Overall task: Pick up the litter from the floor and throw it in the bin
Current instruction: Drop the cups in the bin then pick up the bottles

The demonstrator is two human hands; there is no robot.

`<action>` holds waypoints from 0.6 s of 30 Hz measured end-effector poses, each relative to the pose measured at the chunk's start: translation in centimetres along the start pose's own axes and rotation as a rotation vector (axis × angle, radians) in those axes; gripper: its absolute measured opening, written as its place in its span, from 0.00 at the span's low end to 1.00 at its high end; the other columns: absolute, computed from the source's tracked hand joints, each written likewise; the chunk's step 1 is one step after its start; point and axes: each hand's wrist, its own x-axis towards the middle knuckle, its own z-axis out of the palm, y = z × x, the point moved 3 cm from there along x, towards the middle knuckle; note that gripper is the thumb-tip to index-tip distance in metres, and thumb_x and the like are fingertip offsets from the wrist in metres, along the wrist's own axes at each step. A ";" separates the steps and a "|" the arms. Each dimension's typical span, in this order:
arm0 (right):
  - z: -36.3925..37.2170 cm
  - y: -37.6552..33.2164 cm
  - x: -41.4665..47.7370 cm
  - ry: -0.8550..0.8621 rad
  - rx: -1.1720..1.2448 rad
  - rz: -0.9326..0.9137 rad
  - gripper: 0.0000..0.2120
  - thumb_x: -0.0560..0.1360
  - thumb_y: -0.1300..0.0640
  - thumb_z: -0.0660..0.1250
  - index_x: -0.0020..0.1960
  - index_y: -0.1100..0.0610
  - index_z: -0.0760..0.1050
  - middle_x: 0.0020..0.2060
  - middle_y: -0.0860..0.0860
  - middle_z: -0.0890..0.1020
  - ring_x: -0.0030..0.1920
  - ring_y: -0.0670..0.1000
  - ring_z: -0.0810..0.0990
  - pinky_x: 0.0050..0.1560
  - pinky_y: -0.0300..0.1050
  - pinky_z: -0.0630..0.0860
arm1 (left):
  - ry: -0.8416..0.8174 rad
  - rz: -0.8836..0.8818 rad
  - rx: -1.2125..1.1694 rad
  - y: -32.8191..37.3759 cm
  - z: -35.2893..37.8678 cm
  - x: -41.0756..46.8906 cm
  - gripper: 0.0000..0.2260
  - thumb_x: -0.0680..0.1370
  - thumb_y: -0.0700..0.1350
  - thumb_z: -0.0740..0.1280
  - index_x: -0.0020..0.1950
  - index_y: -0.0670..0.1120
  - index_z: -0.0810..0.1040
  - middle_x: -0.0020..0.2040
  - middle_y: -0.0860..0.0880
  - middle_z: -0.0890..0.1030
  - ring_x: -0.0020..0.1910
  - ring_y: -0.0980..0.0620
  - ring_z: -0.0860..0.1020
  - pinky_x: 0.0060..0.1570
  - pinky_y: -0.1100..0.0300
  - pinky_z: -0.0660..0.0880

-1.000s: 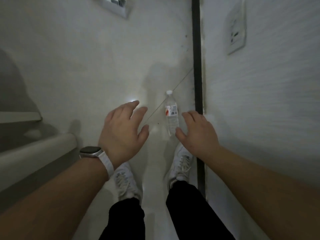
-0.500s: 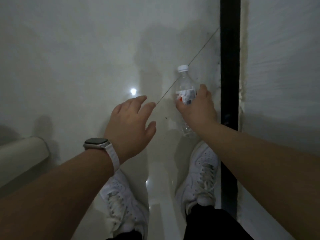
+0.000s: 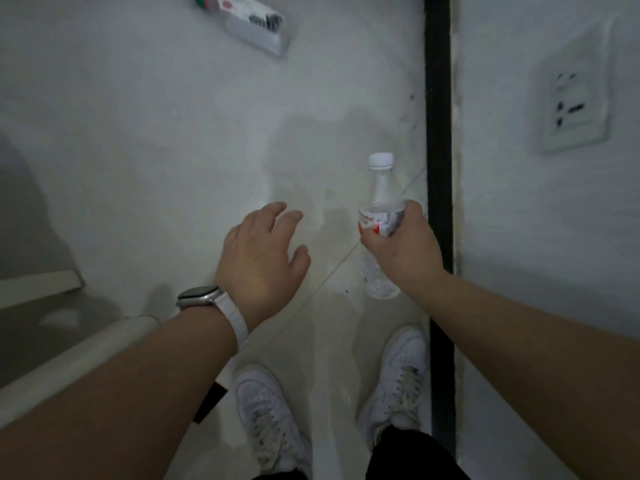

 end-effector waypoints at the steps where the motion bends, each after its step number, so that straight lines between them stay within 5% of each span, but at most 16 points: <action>1: -1.1 -1.8 -0.6 0.005 0.014 -0.009 0.26 0.72 0.45 0.74 0.64 0.49 0.66 0.56 0.47 0.77 0.54 0.50 0.78 0.55 0.46 0.76 | 0.009 -0.012 -0.005 0.4 -1.8 0.3 0.24 0.74 0.53 0.59 0.65 0.44 0.77 0.65 0.40 0.77 0.62 0.39 0.76 0.59 0.44 0.73; 6: -6.0 -10.9 -3.1 0.046 0.110 -0.060 0.22 0.73 0.51 0.74 0.59 0.47 0.64 0.44 0.39 0.73 0.42 0.41 0.74 0.38 0.28 0.65 | 0.095 -0.045 -0.066 2.4 -10.6 0.6 0.24 0.74 0.54 0.59 0.64 0.43 0.78 0.63 0.41 0.78 0.61 0.39 0.77 0.59 0.45 0.75; 14: -6.9 -18.9 3.2 -0.063 0.153 -0.099 0.20 0.70 0.47 0.76 0.53 0.42 0.66 0.42 0.38 0.77 0.39 0.31 0.76 0.33 0.26 0.68 | 0.151 -0.219 -0.128 0.7 -14.2 9.8 0.26 0.74 0.57 0.58 0.64 0.43 0.78 0.63 0.43 0.78 0.62 0.42 0.75 0.61 0.50 0.72; 18: -6.9 -21.0 7.9 -0.069 0.122 -0.159 0.19 0.68 0.47 0.75 0.50 0.42 0.67 0.42 0.41 0.78 0.39 0.36 0.77 0.37 0.34 0.72 | 0.126 -0.370 -0.282 0.1 -13.3 16.6 0.27 0.72 0.58 0.60 0.65 0.43 0.77 0.62 0.43 0.77 0.62 0.43 0.75 0.62 0.54 0.69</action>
